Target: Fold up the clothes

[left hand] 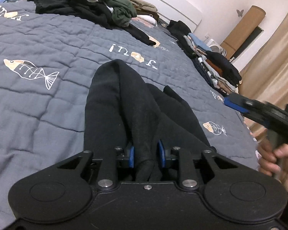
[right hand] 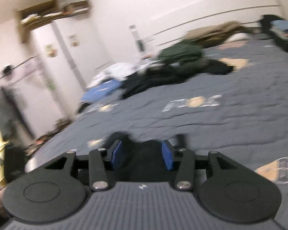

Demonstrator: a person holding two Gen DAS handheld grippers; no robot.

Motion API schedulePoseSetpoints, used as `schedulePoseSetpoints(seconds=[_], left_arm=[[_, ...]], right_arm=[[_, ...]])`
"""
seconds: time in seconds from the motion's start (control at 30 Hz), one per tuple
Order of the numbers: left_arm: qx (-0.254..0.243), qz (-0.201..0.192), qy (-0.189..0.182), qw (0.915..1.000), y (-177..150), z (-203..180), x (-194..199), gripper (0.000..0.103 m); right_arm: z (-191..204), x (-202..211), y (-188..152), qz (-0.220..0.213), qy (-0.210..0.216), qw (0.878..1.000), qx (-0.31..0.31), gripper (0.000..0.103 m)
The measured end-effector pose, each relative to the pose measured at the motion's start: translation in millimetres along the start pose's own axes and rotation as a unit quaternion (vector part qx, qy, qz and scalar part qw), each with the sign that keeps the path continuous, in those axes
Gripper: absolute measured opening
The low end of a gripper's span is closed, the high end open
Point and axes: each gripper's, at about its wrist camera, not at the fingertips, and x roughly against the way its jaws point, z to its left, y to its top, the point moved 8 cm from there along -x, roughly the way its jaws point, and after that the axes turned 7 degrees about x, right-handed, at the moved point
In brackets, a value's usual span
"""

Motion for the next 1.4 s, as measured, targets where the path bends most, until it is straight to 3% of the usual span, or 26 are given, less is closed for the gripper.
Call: schedulePoseSetpoints(seconds=[0.07,0.23,0.33,0.43,0.6,0.67,0.73,0.8,1.0,1.17,1.23,1.4], left_arm=[[0.0,0.0,0.0,1.0,0.3,0.3,-0.4,0.025],[-0.003,0.001,0.002,1.0,0.5,0.7,-1.9,0.027],[-0.004,0.002,0.001,1.0,0.7,0.7,-2.5,0.027],[-0.005,0.003,0.002,1.0,0.7,-0.2,-2.3,0.027],[-0.007,0.002,0.002,1.0,-0.4,-0.8,-2.0,0.027],[-0.007,0.001,0.002,1.0,-0.4,-0.3,-1.9,0.027],[-0.005,0.001,0.001,1.0,-0.1,0.2,-1.6,0.027],[-0.004,-0.001,-0.001,1.0,1.3,0.0,-0.6,0.027],[-0.003,-0.014,-0.021,0.9997,7.1,-2.8,10.9,0.029],[0.004,-0.005,0.001,1.0,7.6,3.9,8.9,0.033],[0.004,-0.007,0.005,1.0,8.3,5.2,8.5,0.044],[-0.037,0.002,0.026,0.999,0.3,2.7,0.1,0.044]], right_arm=[[-19.2,-17.6,-4.9,0.01,-0.033,0.999,-0.007,0.045],[-20.7,-46.6,-26.1,0.04,-0.048,0.998,0.007,0.045],[0.3,-45.8,-22.2,0.036,-0.021,0.999,0.033,0.045],[21.6,-49.0,-26.1,0.064,0.032,0.996,0.058,0.045],[25.2,-71.5,-48.9,0.101,0.005,0.992,0.07,0.045],[25.6,-72.7,-53.2,0.093,0.01,0.994,0.056,0.036],[32.0,-68.0,-51.3,0.082,0.02,0.995,0.054,0.013],[35.3,-61.2,-41.3,0.067,0.033,0.996,0.038,0.009],[61.5,-36.8,-12.1,-0.001,0.016,0.995,0.103,0.009],[85.1,-48.1,-27.9,0.046,0.045,0.988,0.137,0.01],[93.7,-54.0,-37.7,0.066,0.059,0.985,0.148,0.013],[65.6,-52.1,-24.5,0.069,0.057,0.993,0.083,0.014]])
